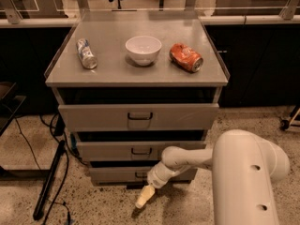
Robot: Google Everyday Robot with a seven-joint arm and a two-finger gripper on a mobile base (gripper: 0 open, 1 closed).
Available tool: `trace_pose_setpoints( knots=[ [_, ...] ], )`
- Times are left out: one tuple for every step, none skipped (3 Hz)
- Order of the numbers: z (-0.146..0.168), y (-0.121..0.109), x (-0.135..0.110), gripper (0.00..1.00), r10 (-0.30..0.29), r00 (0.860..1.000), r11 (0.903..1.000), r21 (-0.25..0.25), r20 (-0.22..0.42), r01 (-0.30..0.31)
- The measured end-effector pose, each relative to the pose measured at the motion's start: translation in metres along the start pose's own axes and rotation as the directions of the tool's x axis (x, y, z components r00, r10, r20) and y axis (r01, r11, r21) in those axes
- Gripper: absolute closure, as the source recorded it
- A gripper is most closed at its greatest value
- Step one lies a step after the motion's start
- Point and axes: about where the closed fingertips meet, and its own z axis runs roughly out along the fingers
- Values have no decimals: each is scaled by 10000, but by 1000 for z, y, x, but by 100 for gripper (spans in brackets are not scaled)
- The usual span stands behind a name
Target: Open bottom drawer
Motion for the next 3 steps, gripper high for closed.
trace_pose_setpoints(
  knots=[
    [18,-20,-8,0,22,10000,9997,254,-59,-21],
    [18,-20,-8,0,22,10000,9997,254,-59,-21],
    [28,-20,-9,0,131,9999,9985,534,-74,-127]
  ],
)
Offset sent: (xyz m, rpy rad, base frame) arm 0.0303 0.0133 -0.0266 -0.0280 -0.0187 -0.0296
